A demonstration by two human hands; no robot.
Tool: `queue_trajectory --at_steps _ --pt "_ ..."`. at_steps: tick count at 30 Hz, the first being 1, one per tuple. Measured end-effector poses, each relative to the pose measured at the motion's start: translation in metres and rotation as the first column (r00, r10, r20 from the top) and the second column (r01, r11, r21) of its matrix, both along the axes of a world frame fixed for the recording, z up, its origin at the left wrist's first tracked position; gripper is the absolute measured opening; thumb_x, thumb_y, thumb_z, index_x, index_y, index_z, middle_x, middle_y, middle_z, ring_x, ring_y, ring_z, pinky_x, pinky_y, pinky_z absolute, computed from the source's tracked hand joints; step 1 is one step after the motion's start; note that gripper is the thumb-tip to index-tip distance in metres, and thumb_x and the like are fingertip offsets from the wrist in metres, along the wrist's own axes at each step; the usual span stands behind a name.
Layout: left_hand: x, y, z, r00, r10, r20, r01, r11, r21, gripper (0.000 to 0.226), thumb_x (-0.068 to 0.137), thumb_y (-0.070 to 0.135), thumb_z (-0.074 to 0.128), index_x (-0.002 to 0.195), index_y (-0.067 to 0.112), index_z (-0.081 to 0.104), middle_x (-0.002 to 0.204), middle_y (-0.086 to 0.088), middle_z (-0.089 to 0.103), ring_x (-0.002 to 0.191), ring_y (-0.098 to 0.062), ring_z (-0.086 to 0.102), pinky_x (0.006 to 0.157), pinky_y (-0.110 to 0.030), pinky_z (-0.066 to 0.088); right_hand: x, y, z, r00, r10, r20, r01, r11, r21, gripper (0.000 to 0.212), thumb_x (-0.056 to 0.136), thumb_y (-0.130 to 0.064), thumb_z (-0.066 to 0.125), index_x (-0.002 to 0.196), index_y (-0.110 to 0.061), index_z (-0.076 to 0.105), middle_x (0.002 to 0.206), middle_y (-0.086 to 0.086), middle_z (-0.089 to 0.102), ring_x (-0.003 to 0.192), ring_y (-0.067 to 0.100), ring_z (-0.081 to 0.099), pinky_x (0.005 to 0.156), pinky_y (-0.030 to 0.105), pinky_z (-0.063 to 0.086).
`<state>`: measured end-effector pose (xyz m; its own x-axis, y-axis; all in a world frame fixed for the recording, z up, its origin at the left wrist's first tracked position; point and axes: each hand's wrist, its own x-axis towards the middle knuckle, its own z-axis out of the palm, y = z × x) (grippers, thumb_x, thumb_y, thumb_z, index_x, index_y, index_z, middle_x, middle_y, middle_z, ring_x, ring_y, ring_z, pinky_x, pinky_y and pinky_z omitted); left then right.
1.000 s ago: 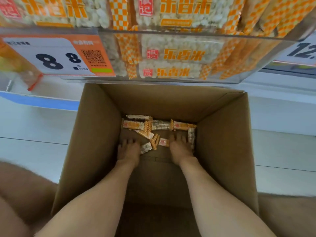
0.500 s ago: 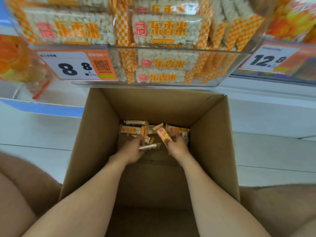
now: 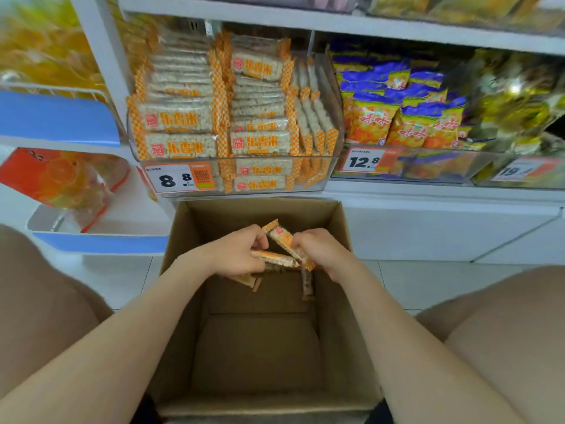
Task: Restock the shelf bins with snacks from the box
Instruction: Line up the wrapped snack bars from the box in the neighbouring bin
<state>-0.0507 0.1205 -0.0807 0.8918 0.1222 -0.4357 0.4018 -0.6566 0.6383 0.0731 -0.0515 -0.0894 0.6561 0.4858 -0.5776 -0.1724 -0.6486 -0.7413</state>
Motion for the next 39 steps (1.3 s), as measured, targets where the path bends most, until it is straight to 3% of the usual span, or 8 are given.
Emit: queue_trajectory --at_steps 7,13,19,23,26,31,35,39 --pt "-0.017 0.01 0.066 0.934 0.03 0.355 -0.055 0.997 0.062 0.036 0.091 0.017 0.079 0.106 0.03 0.05 0.106 0.012 0.058 0.095 0.002 0.055 0.08 -0.026 0.041 -0.02 0.0 0.06 0.992 -0.122 0.023 0.111 0.956 0.273 0.034 0.074 -0.036 0.066 0.104 -0.024 0.075 0.11 0.005 0.073 0.105 0.027 0.068 0.088 0.044 0.056" --pt "-0.029 0.009 0.09 0.906 0.148 0.396 -0.099 0.985 -0.141 0.057 0.079 0.02 0.086 0.117 0.031 0.045 0.113 0.003 0.057 0.101 -0.02 0.06 0.086 -0.041 0.051 -0.034 0.005 0.078 0.997 -0.069 0.024 0.053 0.91 0.411 0.022 0.087 -0.025 0.064 0.107 -0.02 0.073 0.107 0.008 0.077 0.105 0.029 0.073 0.096 0.05 0.056" --pt "-0.028 0.009 0.095 0.852 0.314 0.419 -0.203 0.935 -0.29 0.068 0.075 0.045 0.091 0.128 0.036 0.05 0.129 0.012 0.062 0.122 -0.008 0.059 0.107 -0.042 0.05 -0.036 0.007 0.096 0.987 -0.104 0.125 0.025 0.857 0.515 0.014 0.089 -0.022 0.071 0.101 -0.027 0.077 0.105 -0.001 0.077 0.1 0.013 0.072 0.091 0.032 0.056" --pt "-0.027 0.012 0.11 0.788 0.329 0.521 -0.167 0.928 -0.334 0.079 0.08 0.021 0.092 0.142 0.047 0.049 0.148 0.018 0.051 0.136 -0.001 0.051 0.108 -0.039 0.053 -0.039 0.012 0.105 0.962 -0.078 0.262 -0.077 0.843 0.533 0.016 0.097 -0.018 0.073 0.092 -0.032 0.079 0.089 -0.016 0.078 0.084 -0.003 0.07 0.071 0.011 0.051" --pt "-0.026 0.016 0.13 0.758 0.343 0.555 -0.117 0.908 -0.403 0.065 0.081 0.025 0.09 0.134 0.045 0.059 0.142 0.011 0.057 0.123 -0.012 0.065 0.096 -0.039 0.06 -0.035 0.017 0.115 0.946 -0.061 0.318 -0.134 0.82 0.557 0.012 0.095 -0.018 0.077 0.095 -0.03 0.08 0.095 -0.015 0.078 0.093 0.001 0.071 0.081 0.018 0.053" --pt "-0.017 0.033 0.158 0.688 0.406 0.601 -0.138 0.887 -0.441 0.047 0.088 0.022 0.083 0.128 0.027 0.059 0.12 -0.003 0.068 0.097 -0.031 0.074 0.079 -0.051 0.065 -0.015 0.027 0.146 0.887 0.107 0.449 -0.374 0.736 0.565 0.031 0.104 -0.012 0.065 0.134 -0.018 0.07 0.125 -0.007 0.075 0.12 0.01 0.068 0.102 0.028 0.053" --pt "0.0 0.045 0.162 0.579 0.369 0.727 -0.223 0.929 -0.294 0.043 0.092 0.028 0.081 0.127 0.034 0.058 0.124 0.011 0.064 0.109 -0.015 0.069 0.089 -0.04 0.061 0.008 0.044 0.171 0.77 0.199 0.606 -0.522 0.743 0.419 0.044 0.103 -0.007 0.059 0.145 -0.021 0.062 0.133 -0.011 0.071 0.121 0.006 0.066 0.102 0.03 0.055" --pt "0.02 0.049 0.16 0.379 0.095 0.921 -0.527 0.84 0.13 0.026 0.101 0.024 0.062 0.127 0.022 0.061 0.123 0.007 0.059 0.114 -0.009 0.055 0.092 -0.014 0.038 0.043 0.073 0.174 0.517 0.066 0.853 -0.416 0.891 0.183 0.05 0.102 -0.018 0.06 0.151 -0.02 0.053 0.14 -0.002 0.063 0.121 0.011 0.06 0.1 0.03 0.055"
